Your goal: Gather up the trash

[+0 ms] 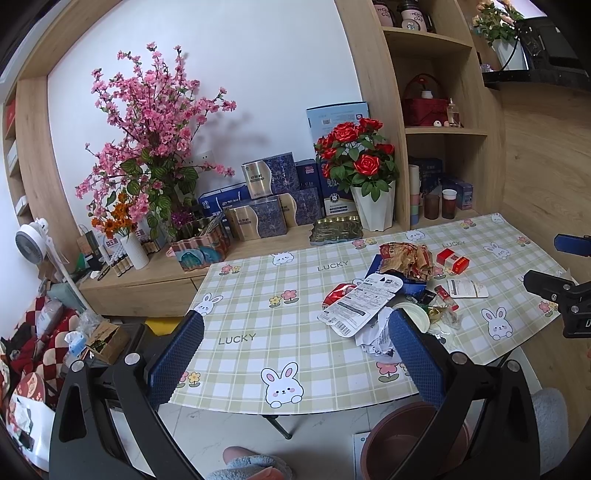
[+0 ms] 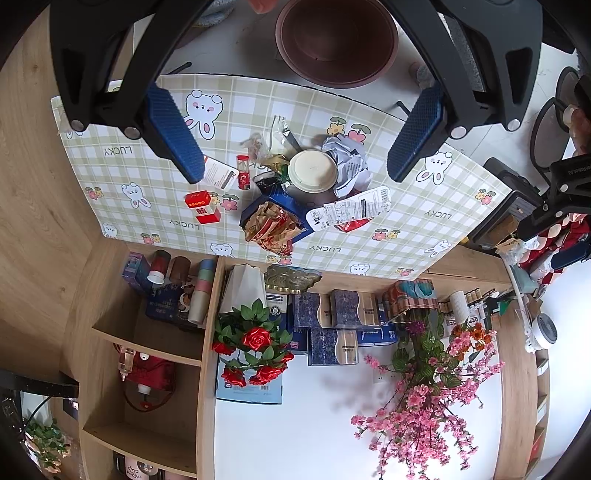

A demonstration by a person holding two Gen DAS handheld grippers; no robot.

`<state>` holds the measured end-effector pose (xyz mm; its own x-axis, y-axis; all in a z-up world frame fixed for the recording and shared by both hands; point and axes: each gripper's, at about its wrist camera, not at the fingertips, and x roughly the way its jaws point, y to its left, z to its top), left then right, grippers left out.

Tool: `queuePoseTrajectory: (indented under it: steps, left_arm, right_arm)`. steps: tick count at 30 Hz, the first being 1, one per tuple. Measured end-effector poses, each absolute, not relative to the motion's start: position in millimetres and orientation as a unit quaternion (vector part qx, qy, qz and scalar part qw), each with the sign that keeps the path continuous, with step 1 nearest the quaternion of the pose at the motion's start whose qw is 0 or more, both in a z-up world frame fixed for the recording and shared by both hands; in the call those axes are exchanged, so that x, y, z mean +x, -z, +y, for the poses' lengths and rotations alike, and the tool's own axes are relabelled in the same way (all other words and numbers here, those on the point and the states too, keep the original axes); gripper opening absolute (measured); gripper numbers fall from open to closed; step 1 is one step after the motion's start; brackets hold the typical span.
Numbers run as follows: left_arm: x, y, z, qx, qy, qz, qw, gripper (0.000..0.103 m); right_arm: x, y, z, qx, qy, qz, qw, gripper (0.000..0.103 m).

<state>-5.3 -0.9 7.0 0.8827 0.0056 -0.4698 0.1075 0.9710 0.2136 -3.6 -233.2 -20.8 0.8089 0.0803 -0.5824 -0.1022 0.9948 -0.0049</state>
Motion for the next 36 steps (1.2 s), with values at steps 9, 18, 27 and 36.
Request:
queuePoseTrajectory:
  steps: [9, 18, 27, 36]
  left_arm:
    - [-3.4, -10.0, 0.0, 0.115, 0.026, 0.243, 0.963, 0.098]
    - [-2.7, -7.6, 1.9, 0.113, 0.027, 0.245, 0.963, 0.098]
    - [-0.9, -5.6, 1.6, 0.111, 0.028, 0.246, 0.963, 0.098]
    - [-0.2, -5.0, 0.9, 0.110, 0.028, 0.244, 0.963, 0.098]
  right_arm:
    - [-3.6, 20.4, -233.2, -0.019, -0.048, 0.306, 0.951, 0.098]
    - [-3.3, 20.5, -232.2, -0.020, -0.047, 0.306, 0.951, 0.098]
    - [-3.3, 20.2, -231.8, -0.021, -0.047, 0.306, 0.951, 0.098]
    - [-3.6, 20.7, -230.6, -0.022, -0.047, 0.307, 0.950, 0.098]
